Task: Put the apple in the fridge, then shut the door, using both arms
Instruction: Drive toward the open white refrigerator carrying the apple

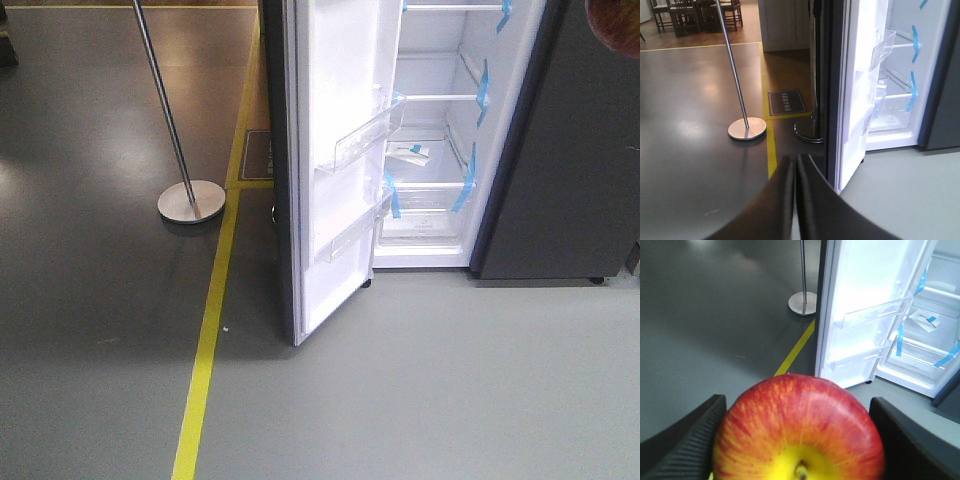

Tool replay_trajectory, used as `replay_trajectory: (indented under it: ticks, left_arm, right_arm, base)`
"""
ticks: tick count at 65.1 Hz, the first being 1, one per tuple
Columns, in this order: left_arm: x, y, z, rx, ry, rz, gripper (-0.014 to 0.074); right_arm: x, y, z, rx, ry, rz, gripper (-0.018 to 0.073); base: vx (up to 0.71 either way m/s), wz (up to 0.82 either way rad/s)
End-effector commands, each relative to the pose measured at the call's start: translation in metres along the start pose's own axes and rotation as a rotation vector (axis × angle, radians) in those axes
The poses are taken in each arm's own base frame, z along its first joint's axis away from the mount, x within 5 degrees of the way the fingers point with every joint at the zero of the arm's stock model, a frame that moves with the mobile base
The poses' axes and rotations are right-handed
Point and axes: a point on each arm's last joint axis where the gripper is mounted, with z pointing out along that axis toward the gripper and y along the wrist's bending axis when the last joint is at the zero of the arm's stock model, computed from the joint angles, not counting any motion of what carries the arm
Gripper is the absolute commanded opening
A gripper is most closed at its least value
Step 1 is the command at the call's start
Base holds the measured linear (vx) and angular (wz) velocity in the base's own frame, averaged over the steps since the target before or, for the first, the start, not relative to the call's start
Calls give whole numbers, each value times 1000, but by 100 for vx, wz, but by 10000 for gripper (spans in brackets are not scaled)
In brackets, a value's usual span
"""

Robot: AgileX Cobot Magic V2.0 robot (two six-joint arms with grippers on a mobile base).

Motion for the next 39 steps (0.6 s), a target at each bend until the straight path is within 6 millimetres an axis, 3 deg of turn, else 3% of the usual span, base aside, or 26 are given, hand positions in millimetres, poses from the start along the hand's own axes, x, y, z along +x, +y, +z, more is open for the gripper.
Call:
replay_trajectory:
  ticks: [1, 39]
  left_arm:
    - [-13, 0, -3, 0, -103, -10, -7]
    - [-13, 0, -3, 0, -103, -10, -7]
  right_arm:
    - [-5, 8, -15, -9, -59, -23, 104]
    - [-5, 8, -15, -9, -59, -23, 104]
  base:
    - [19, -5]
    - [18, 1]
